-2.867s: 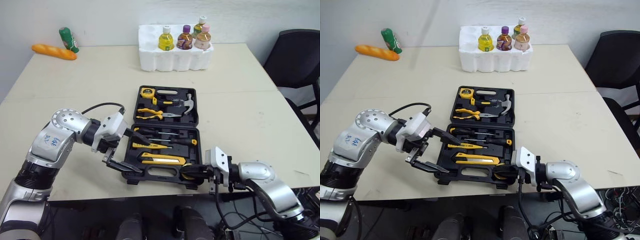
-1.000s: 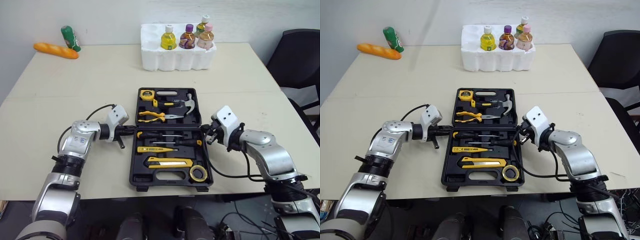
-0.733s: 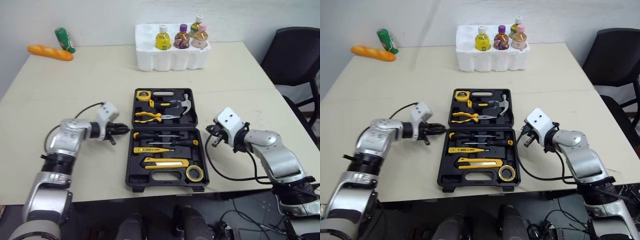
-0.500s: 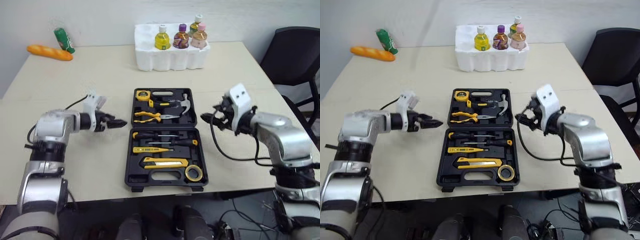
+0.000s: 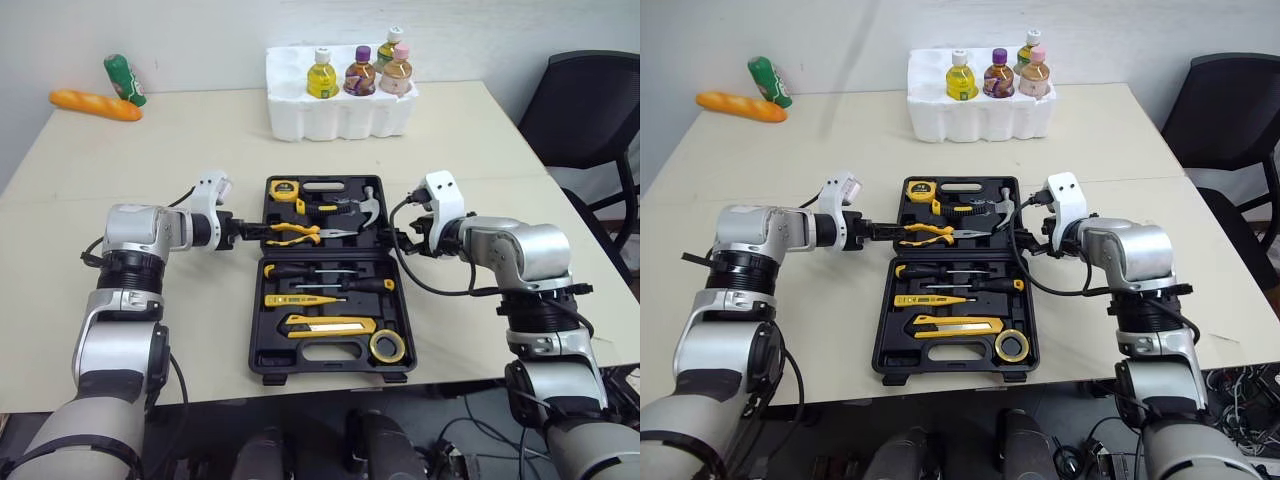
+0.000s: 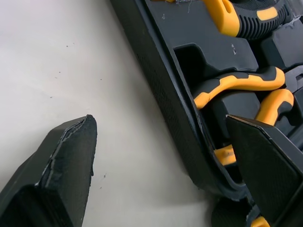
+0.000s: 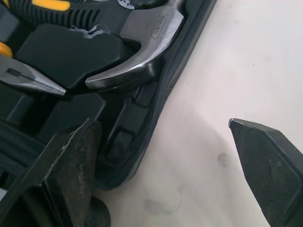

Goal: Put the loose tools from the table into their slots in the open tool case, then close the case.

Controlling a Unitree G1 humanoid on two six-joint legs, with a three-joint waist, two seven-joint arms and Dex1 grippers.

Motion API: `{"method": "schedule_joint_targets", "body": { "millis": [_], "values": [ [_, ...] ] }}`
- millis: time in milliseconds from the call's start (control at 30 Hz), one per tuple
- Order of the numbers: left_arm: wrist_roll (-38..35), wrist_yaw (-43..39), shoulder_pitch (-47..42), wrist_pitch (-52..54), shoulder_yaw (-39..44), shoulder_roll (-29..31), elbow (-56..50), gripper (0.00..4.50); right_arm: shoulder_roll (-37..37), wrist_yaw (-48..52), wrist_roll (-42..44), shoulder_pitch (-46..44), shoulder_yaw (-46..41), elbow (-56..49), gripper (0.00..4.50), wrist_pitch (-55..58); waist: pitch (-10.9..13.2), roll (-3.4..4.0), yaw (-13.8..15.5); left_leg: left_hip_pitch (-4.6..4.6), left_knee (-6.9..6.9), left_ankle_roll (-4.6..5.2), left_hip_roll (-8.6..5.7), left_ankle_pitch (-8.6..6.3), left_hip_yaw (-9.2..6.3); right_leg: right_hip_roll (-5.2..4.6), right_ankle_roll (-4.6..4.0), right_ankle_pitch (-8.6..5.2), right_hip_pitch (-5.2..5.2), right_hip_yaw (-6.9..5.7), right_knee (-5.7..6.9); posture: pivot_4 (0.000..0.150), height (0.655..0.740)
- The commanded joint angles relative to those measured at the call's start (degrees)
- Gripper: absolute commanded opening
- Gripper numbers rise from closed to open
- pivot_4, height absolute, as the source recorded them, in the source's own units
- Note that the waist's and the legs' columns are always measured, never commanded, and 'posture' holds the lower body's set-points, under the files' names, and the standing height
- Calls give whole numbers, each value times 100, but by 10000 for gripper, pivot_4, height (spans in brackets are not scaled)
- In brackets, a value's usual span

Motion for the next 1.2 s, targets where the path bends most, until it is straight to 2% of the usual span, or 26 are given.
{"method": "schedule_joint_targets", "body": {
  "millis": [33,333,400,433,467,633,667,733,967,1033,1200],
  "values": [
    [40,63,-142,-119,-50,-50,82,45000,5,-82,-95,-188,1,175,44511,-112,0,0,1,0,0,0,0,0,0,0,0,0,0,0,0,1500,7367],
    [225,-5,0,-544,-409,-195,190,45000,67,-91,-411,-317,284,814,44511,-644,-1,1,12,6,0,-2,-5,2,3,-1,0,0,2,4,5,1500,7367],
    [306,9,43,-627,-506,-217,196,39598,66,-77,-445,-318,300,938,45000,-709,-1,1,16,7,0,-2,-5,2,3,0,0,0,2,3,6,1500,7367],
    [343,18,65,-674,-543,-226,199,36045,68,-70,-456,-316,311,971,39128,-721,-1,1,16,7,0,-2,-5,2,3,0,0,0,2,4,6,1500,7367],
    [365,17,84,-685,-580,-237,206,32430,76,-60,-460,-314,326,994,36175,-699,-1,1,15,7,0,-2,-5,2,3,-1,0,0,3,3,5,1500,7367],
    [339,28,211,-493,-663,-386,59,9952,79,-27,-548,-236,517,1002,12158,-660,-8,6,19,13,0,-2,-6,2,2,-1,0,0,11,3,4,1500,7367],
    [333,38,234,-462,-671,-414,17,7556,72,-25,-563,-225,535,1005,7256,-670,-11,7,19,16,0,-2,-6,2,1,-2,0,0,13,3,4,1500,7367],
    [321,81,264,-421,-669,-475,-21,6331,74,-34,-570,-210,540,1021,745,-659,-22,11,29,23,0,-2,-6,2,0,-6,0,0,20,3,4,1500,7367],
    [251,56,326,-660,-611,-589,-200,5728,59,-51,-548,-190,510,963,0,-576,-31,17,49,24,0,-1,-9,2,-4,-13,2,1,23,2,3,1500,7367],
    [247,58,386,-928,-575,-604,-371,5728,69,-106,-537,-160,446,848,0,-588,-31,17,57,23,0,-1,-10,2,-4,-14,2,1,23,2,3,1500,7367],
    [199,34,532,-2290,-317,-632,-967,5728,-25,-113,-717,64,485,132,0,-1603,-29,19,107,20,1,-1,-9,3,-4,-20,3,2,20,3,2,1500,7367]
  ]
}}
